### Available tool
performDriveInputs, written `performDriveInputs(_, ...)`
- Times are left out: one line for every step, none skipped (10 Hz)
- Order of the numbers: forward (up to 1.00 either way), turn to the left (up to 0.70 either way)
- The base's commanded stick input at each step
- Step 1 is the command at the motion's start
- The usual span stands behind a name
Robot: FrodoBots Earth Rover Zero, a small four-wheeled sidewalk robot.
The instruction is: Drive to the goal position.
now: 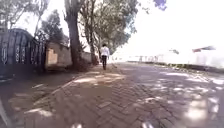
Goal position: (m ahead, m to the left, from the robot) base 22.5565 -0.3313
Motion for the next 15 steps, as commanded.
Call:
performDriveInputs(0.7,0.0)
performDriveInputs(0.7,0.0)
performDriveInputs(0.7,-0.34)
performDriveInputs(0.7,-0.28)
performDriveInputs(0.7,-0.22)
performDriveInputs(0.7,-0.15)
performDriveInputs(0.7,-0.09)
performDriveInputs(0.7,-0.03)
performDriveInputs(0.7,0.0)
performDriveInputs(0.7,0.0)
performDriveInputs(0.7,0.0)
performDriveInputs(0.7,0.0)
performDriveInputs(0.7,0.0)
performDriveInputs(0.7,0.0)
performDriveInputs(0.7,0.0)
